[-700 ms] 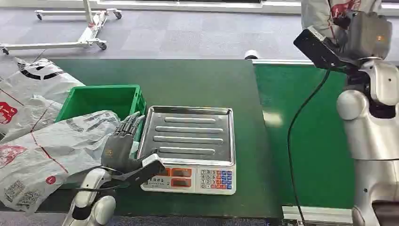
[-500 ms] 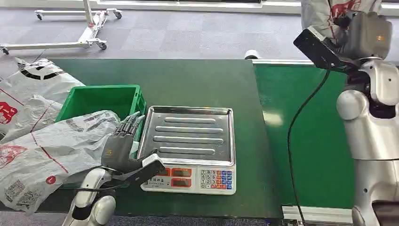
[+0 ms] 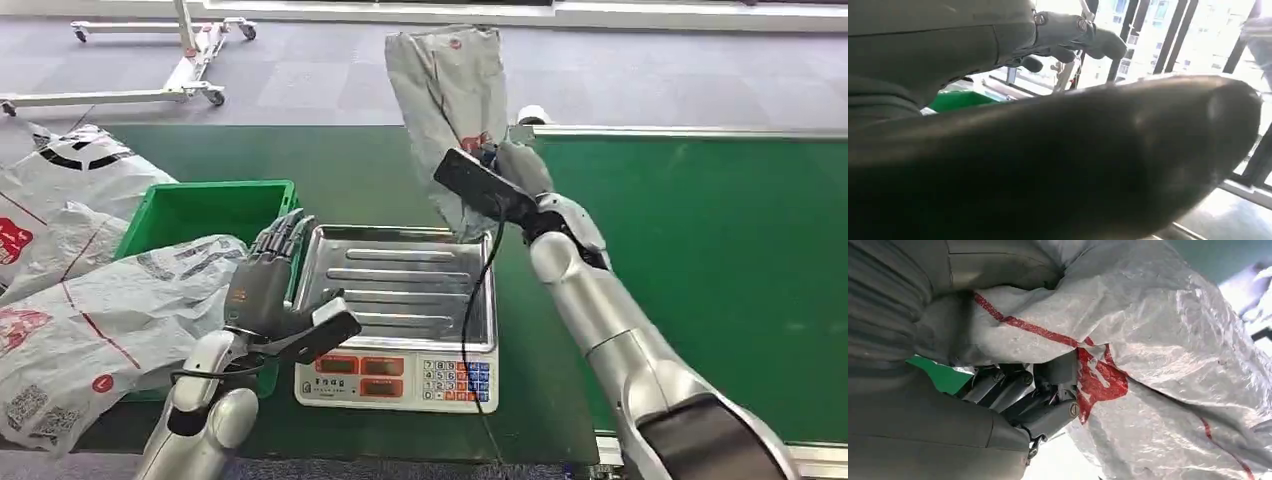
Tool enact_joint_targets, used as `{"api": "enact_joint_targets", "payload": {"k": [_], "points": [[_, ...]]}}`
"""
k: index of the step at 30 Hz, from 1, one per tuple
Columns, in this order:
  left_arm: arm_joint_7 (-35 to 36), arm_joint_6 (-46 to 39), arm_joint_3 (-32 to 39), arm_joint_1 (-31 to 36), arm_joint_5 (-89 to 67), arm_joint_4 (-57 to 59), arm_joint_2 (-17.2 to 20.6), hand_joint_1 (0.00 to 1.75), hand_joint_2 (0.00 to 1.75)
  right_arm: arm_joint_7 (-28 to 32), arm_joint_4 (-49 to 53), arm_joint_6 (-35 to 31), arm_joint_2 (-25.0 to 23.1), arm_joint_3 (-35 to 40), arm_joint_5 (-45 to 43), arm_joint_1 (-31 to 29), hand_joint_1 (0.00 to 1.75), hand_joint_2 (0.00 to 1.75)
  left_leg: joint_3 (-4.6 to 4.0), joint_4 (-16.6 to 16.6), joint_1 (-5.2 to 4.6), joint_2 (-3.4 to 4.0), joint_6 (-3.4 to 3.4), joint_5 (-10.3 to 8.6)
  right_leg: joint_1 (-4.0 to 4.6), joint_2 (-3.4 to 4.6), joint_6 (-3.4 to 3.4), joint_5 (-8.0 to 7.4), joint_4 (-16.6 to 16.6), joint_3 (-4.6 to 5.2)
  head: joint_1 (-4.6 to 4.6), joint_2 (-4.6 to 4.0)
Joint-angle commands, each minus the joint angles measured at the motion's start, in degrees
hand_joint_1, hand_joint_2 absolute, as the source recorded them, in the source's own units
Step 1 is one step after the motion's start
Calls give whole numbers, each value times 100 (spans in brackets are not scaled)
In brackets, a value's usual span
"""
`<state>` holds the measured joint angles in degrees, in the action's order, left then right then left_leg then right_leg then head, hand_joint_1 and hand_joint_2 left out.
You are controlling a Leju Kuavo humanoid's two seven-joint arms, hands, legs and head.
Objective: Moved the parcel from conveyor to table for the left to box.
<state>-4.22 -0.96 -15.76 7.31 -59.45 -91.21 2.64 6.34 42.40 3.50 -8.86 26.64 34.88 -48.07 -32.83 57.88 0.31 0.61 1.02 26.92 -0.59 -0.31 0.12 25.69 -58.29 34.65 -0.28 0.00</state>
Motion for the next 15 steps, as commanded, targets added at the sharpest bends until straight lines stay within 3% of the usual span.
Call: {"api": "enact_joint_targets", "payload": {"k": [1,15], "points": [[115,-73,-99,241,-120,247,63,0,0,-83,71,162,-388,252,-317,184,175,175,3,-9,3,-7,-2,-4,3,0,-1,-3,12,-7,0,0],[319,-28,165,402,-387,136,-85,0,0,-229,408,701,-490,593,-941,532,175,175,2,-14,8,-10,-2,-6,7,-4,-3,-9,24,-10,0,0]]}}
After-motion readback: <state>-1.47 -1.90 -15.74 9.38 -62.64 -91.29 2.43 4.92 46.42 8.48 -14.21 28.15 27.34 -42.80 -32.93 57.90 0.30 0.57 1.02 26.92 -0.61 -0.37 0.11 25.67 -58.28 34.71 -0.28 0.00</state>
